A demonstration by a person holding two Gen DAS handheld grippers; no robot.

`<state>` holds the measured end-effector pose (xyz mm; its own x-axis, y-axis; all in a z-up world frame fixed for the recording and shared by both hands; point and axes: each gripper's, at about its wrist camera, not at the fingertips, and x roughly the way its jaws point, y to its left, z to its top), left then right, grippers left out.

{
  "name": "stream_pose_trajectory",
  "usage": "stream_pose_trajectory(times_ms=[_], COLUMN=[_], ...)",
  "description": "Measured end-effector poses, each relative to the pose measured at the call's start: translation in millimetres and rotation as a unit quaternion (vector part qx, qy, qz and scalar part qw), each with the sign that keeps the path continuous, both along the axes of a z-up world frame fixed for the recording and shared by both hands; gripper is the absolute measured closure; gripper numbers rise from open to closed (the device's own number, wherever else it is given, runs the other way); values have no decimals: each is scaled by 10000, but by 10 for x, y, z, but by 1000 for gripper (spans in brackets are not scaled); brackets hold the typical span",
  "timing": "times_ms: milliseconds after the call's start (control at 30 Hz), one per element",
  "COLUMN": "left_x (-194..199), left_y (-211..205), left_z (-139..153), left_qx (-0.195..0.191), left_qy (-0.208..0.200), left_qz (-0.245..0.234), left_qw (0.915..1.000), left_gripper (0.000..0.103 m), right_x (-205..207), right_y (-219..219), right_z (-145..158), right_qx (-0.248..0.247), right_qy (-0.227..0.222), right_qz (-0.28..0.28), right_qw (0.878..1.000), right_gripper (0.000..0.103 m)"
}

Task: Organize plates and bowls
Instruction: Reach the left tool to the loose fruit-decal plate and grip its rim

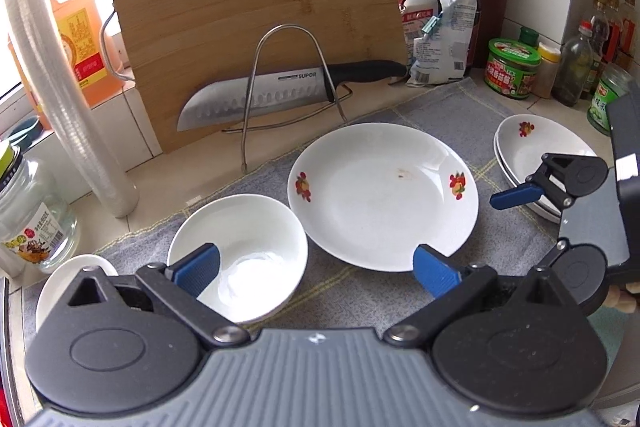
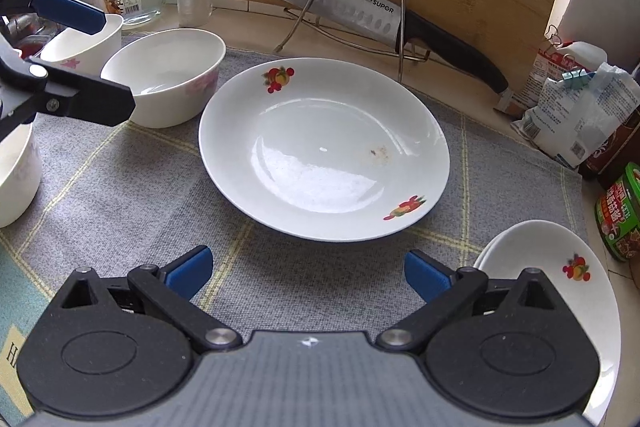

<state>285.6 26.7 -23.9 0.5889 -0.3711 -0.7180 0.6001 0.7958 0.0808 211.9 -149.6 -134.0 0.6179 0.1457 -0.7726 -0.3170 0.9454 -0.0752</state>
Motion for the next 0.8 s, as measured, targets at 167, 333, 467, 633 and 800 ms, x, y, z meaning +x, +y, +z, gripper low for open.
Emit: stream_pose_trajectory(times_ms=[167, 333, 467, 633, 800], left_x=[239, 478, 677, 842, 1011], left_y=[-223, -418, -544, -683, -818], left_z=[25, 26, 4, -49, -81], left_qx=[205, 404, 513, 681, 774], left_qy=[286, 529, 712, 811, 1113], left_qz=[-233, -411, -539, -722, -929], left_qw=[9991, 9969, 9947, 9918, 9864], left_gripper=[1, 1, 1, 1, 1], right_x=[105, 173, 211, 267, 271], right_y=[-112, -170, -178, -161, -152], right_z=[-127, -191, -214, -214, -214], right_qx=[173, 296, 421, 443, 444], right_qy=[33, -104, -168, -166, -169], right_qz=[-25, 19, 55, 67, 11], right_qw=[9998, 9995, 9990, 9989, 9989], right_gripper=[0, 0, 0, 0, 0])
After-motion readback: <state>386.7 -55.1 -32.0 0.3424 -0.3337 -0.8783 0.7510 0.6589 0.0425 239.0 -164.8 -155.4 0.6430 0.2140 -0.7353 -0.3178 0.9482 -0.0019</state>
